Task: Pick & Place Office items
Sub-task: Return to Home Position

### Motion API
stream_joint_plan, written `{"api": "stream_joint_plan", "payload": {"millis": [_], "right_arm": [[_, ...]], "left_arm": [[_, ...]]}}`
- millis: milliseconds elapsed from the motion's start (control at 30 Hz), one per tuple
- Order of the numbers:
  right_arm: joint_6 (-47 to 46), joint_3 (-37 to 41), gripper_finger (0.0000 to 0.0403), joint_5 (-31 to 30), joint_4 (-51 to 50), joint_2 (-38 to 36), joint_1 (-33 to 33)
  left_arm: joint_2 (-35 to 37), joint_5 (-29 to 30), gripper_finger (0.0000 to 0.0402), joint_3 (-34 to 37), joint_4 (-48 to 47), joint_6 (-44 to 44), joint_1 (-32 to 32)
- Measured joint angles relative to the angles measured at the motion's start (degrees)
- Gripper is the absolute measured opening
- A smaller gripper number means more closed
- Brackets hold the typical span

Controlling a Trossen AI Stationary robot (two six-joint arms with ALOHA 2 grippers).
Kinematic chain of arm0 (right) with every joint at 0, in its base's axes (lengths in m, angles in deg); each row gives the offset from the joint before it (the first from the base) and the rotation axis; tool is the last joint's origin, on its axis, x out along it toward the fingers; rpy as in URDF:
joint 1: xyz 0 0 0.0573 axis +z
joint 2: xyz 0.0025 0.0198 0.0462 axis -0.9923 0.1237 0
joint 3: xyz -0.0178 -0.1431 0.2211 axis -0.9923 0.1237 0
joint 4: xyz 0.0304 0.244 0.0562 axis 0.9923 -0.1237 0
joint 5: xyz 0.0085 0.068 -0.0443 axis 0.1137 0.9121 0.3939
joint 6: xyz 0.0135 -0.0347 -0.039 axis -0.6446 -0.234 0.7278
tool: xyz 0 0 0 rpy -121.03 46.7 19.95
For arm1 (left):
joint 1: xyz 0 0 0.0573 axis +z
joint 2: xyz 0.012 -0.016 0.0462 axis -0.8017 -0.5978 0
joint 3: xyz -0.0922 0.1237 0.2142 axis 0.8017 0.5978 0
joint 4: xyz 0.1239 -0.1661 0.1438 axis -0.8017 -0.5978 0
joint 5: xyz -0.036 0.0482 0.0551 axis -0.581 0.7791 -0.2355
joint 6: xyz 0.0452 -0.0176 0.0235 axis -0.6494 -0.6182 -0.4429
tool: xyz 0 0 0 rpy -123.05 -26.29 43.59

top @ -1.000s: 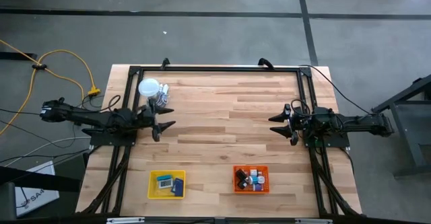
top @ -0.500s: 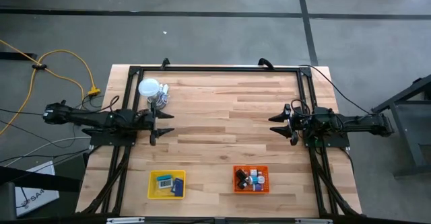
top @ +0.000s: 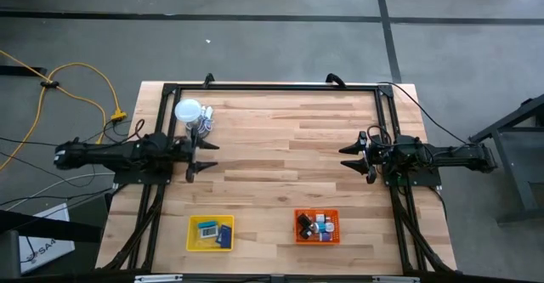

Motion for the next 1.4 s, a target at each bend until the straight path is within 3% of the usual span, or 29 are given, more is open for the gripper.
{"api": "stream_joint_plan", "payload": {"millis": [1400], "right_arm": [[0.0,0.0,0.0210,0.0,0.0,0.0,0.0]], "left_arm": [[-1.9,0.4,0.0254,0.0,0.1,1.4,0.7]]}}
